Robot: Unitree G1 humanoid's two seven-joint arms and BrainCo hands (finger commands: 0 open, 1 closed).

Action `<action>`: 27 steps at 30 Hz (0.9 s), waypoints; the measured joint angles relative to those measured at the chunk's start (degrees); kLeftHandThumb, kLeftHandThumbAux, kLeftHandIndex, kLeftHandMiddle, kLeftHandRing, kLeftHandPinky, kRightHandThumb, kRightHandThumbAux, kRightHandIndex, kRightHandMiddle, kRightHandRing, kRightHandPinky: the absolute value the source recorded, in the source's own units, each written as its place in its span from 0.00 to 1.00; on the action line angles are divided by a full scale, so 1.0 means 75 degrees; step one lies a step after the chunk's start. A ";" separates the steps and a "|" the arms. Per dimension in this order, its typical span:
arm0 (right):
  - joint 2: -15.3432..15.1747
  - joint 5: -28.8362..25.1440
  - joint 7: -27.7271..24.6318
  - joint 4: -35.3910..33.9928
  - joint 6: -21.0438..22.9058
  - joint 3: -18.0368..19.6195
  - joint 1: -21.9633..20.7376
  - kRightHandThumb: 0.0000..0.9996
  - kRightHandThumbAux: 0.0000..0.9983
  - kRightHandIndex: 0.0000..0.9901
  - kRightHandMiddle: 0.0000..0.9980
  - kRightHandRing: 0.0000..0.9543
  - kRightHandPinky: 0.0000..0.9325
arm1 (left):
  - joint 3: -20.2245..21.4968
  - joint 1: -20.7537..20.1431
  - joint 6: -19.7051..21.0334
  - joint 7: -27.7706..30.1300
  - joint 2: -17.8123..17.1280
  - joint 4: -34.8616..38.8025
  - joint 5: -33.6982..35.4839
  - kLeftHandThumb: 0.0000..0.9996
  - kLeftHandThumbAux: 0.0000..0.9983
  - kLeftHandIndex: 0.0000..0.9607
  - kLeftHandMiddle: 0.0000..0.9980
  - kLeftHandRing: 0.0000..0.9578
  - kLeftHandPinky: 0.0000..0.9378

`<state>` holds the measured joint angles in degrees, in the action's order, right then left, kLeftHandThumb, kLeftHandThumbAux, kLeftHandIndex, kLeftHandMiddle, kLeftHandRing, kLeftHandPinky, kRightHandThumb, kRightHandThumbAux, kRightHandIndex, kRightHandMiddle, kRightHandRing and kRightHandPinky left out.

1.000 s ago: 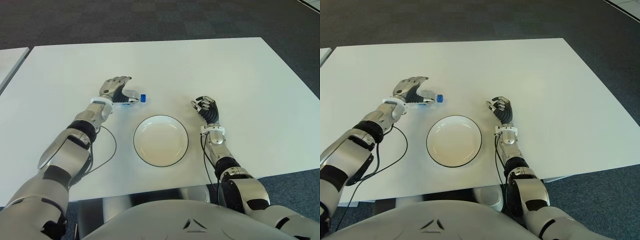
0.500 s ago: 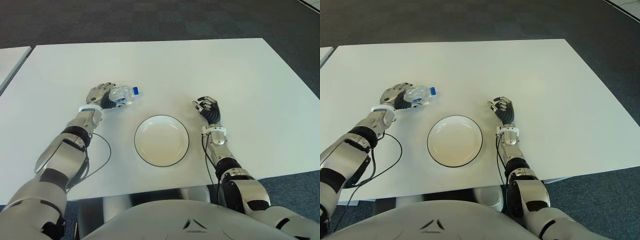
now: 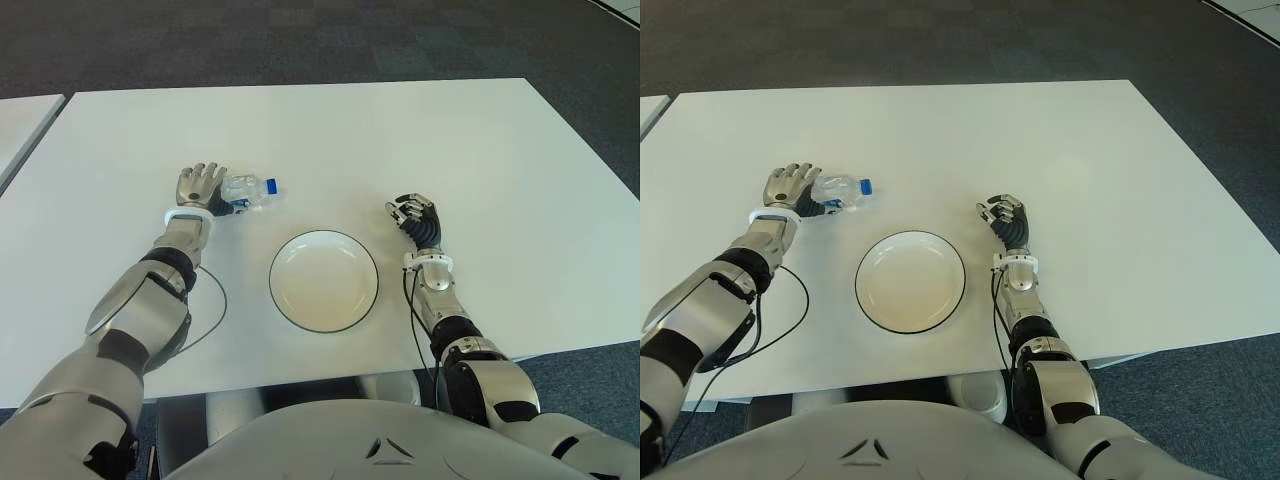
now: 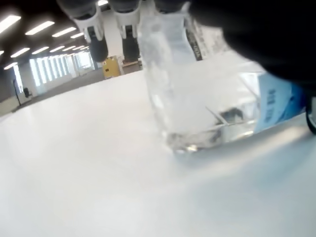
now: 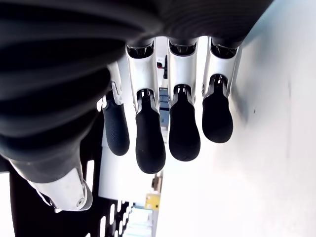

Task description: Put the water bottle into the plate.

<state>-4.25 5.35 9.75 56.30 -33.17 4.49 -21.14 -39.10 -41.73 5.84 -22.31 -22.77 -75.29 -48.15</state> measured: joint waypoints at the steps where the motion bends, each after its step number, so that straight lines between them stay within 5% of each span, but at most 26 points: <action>1: -0.0001 -0.0007 -0.0021 -0.0017 -0.0006 0.0003 0.0010 0.71 0.73 0.44 0.68 0.72 0.73 | -0.0063 -0.0012 0.0105 0.0046 0.0026 -0.0010 -0.0050 0.60 0.30 0.00 0.00 0.00 0.00; 27: 0.0109 -0.0140 -0.0249 -0.0362 0.0023 0.0163 0.0238 0.71 0.73 0.44 0.69 0.72 0.74 | -0.0771 -0.0142 0.0680 0.0391 0.0258 -0.0246 -0.0266 0.64 0.50 0.00 0.00 0.00 0.00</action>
<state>-3.44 4.30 7.88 53.59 -33.00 5.71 -19.36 -44.89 -42.80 10.94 -19.38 -20.84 -77.14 -50.14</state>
